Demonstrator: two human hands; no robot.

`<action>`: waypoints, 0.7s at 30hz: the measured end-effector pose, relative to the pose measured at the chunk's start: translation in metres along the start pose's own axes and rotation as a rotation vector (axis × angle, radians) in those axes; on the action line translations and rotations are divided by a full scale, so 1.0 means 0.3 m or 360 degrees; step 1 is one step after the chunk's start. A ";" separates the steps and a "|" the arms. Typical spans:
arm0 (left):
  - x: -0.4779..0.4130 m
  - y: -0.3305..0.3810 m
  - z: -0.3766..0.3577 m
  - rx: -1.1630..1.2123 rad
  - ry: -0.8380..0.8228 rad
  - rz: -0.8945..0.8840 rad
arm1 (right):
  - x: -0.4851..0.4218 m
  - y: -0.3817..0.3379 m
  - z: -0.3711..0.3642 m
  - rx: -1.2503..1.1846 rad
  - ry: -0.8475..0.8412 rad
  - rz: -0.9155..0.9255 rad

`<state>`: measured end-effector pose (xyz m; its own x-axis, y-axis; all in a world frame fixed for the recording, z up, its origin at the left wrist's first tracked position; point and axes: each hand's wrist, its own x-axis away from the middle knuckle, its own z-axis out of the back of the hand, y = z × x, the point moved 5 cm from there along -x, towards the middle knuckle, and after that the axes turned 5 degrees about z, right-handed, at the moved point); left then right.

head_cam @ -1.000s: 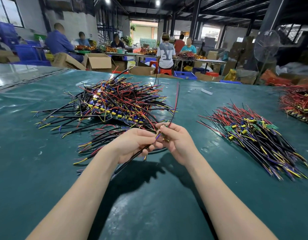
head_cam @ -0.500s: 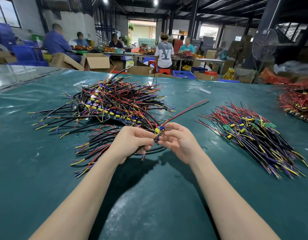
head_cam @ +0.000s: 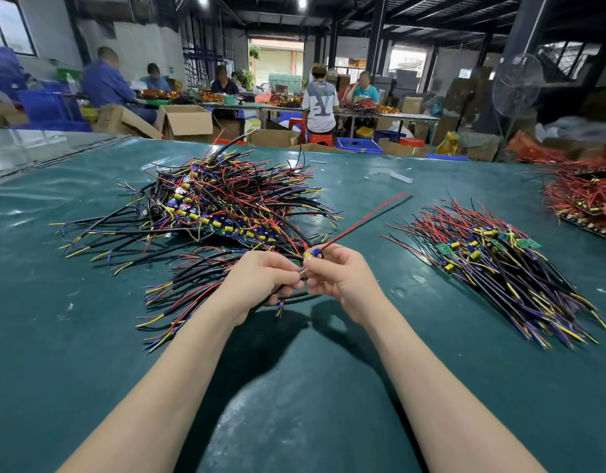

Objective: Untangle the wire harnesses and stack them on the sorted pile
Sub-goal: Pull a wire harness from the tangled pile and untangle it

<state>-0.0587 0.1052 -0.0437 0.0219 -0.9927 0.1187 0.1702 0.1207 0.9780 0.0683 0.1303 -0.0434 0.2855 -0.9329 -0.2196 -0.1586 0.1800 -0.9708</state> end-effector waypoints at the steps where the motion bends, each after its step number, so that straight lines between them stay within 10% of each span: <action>1: 0.000 0.001 -0.002 -0.0069 0.0020 -0.0002 | 0.000 0.002 0.004 -0.0045 0.0011 -0.0035; 21: 0.016 0.025 -0.014 0.0034 -0.0107 -0.0288 | -0.003 -0.005 -0.020 -0.0328 -0.0066 -0.0044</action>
<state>-0.0532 0.1015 -0.0366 -0.0732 -0.9961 -0.0488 0.1444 -0.0590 0.9878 0.0627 0.1289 -0.0412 0.3302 -0.9222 -0.2013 -0.3392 0.0831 -0.9370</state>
